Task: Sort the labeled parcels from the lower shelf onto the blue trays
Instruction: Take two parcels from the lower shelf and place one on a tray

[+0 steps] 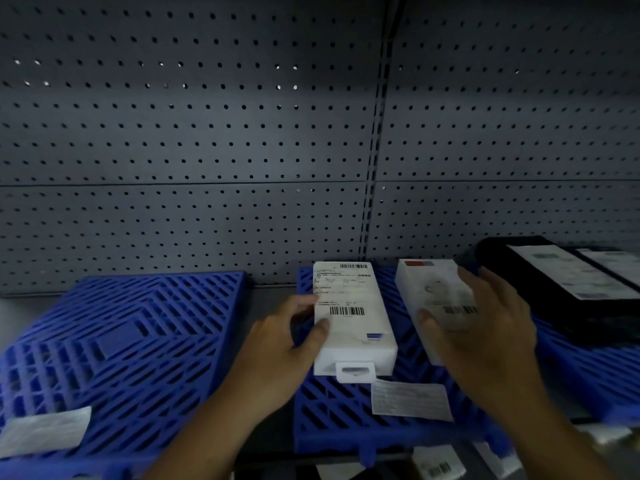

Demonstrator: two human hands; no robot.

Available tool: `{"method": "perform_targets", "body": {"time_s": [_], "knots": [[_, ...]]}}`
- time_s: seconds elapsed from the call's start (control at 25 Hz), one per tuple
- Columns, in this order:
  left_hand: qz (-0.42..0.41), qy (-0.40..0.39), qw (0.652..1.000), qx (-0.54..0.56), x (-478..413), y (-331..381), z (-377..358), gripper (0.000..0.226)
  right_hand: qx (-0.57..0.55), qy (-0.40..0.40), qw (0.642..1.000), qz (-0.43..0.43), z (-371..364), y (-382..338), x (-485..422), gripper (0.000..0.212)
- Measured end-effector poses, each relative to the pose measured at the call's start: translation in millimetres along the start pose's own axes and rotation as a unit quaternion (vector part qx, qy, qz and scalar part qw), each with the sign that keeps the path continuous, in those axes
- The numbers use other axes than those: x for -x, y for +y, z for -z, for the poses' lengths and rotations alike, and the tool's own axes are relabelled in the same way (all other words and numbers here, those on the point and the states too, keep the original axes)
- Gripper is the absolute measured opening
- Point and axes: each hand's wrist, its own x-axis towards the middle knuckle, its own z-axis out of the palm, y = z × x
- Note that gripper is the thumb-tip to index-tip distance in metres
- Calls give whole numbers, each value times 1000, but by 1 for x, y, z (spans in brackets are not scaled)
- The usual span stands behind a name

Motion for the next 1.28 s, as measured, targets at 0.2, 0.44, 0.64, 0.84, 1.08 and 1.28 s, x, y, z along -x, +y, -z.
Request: {"method": "perform_targets", "body": {"time_s": [0.2, 0.44, 0.64, 0.84, 1.08, 1.28], "knots": [[13, 12, 1000, -13, -3, 11, -10, 40, 21, -62, 998, -13, -2, 15, -7, 93], [24, 55, 998, -24, -1, 23, -10, 36, 10, -71, 997, 12, -1, 25, -8, 93], [36, 105, 993, -38, 16, 36, -6, 45, -30, -78, 996, 44, 7, 28, -3, 93], [53, 152, 985, -60, 49, 38, -2, 45, -64, -56, 989, 124, 5, 22, 12, 79], [53, 151, 984, -79, 92, 29, 22, 44, -76, -73, 983, 149, 1, 0, 52, 71], [26, 160, 984, -79, 130, -1, 67, 41, -79, -67, 983, 152, -4, -42, 108, 64]]}}
